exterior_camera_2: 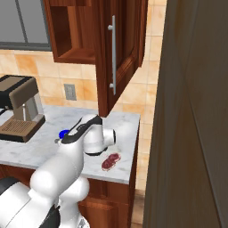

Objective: There are various items on the counter. Only move the condiments/shakers into the cabinet.

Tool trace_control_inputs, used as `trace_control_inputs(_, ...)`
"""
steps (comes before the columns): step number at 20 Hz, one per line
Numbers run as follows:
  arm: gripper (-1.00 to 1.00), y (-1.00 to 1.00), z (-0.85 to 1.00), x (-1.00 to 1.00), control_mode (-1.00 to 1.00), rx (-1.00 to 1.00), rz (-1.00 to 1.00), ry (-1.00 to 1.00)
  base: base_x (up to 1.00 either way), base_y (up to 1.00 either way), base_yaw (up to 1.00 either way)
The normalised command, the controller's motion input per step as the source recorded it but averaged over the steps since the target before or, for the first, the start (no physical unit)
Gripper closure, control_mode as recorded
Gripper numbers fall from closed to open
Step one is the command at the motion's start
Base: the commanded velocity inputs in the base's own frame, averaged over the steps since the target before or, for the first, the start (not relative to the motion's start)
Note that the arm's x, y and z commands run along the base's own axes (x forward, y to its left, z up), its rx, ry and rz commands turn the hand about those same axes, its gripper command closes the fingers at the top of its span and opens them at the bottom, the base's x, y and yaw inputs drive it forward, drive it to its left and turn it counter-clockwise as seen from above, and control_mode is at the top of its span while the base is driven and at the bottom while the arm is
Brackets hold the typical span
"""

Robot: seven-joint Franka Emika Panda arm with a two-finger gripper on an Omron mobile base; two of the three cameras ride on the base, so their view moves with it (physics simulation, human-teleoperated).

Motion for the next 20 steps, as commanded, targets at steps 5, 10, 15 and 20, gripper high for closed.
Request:
trace_control_inputs(5, -1.00, 0.03, -0.09, 0.06, -1.00, 0.00, 0.00, 0.00, 0.00, 0.00, 0.00)
trace_control_inputs(10, -1.00, -0.19, -0.13, 0.04, -1.00, 0.00, 0.00, 0.00, 0.00, 0.00, 0.00)
trace_control_inputs(15, -1.00, -0.07, -0.05, 0.05, -1.00, 0.00, -0.03, 0.00, 0.00, 0.00, 0.00)
trace_control_inputs(20, -1.00, 0.00, -0.04, 0.27, -1.00, 0.00, -0.01, 0.00, 0.00, 0.00, 0.00)
